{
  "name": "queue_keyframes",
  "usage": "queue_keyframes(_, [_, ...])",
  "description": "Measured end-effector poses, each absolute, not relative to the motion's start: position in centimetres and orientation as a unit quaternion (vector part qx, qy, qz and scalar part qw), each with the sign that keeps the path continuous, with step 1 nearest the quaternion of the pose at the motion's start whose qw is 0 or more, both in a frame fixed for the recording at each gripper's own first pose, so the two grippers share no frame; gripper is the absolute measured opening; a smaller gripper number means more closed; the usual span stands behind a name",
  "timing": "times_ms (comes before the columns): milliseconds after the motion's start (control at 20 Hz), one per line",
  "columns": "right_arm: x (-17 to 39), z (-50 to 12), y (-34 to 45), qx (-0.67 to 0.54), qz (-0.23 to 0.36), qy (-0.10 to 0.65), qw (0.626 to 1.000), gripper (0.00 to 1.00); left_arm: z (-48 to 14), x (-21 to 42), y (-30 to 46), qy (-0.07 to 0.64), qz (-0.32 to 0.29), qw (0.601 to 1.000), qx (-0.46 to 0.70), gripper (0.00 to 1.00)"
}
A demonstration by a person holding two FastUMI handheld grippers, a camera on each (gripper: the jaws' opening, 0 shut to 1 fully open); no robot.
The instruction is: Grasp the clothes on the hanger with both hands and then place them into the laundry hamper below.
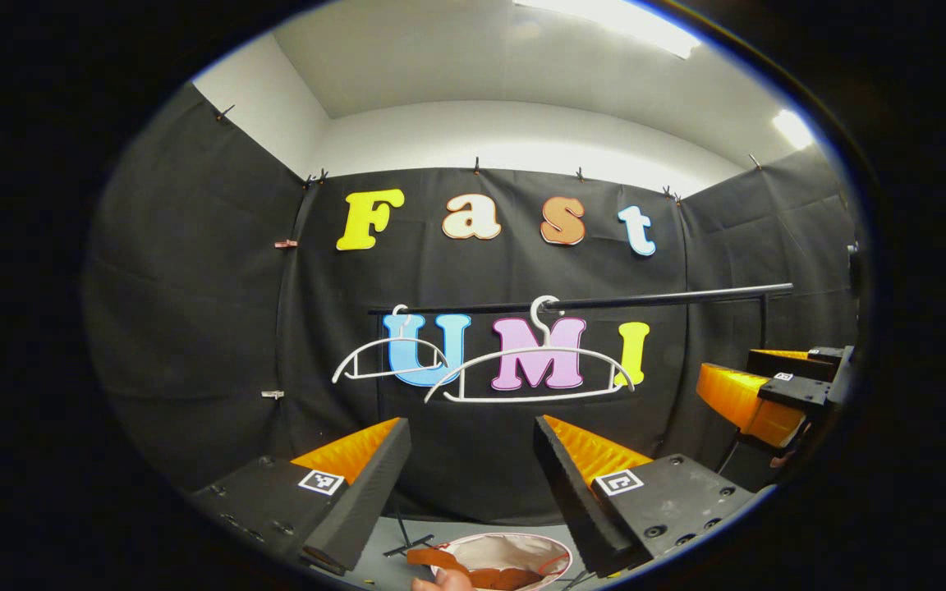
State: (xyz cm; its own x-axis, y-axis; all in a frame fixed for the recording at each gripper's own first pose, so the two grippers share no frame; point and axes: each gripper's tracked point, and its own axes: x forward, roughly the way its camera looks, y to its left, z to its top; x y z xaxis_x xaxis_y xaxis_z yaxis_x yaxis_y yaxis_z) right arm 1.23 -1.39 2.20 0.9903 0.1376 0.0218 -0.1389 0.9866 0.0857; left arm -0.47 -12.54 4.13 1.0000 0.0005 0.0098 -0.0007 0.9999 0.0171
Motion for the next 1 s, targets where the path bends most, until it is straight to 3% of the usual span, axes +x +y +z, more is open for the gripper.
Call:
queue_keyframes(250, [1.4,1.8,-1.9,0.037,0.073,-0.008,0.997,0.96,3.8,-0.7,-13.2,-0.003,-0.001,1.0,0.011,0.95])
queue_keyframes(500, [1.7,1.7,-2.2,0.036,0.077,-0.01,0.996,1.0,3.2,-0.9,-12.9,0.003,0.003,1.0,0.006,0.95])
queue_keyframes(1000, [1.8,2.0,-2.2,0.033,0.08,-0.013,0.996,0.99,3.4,-1.6,-12.0,-0.002,0.006,1.0,0.005,0.95])
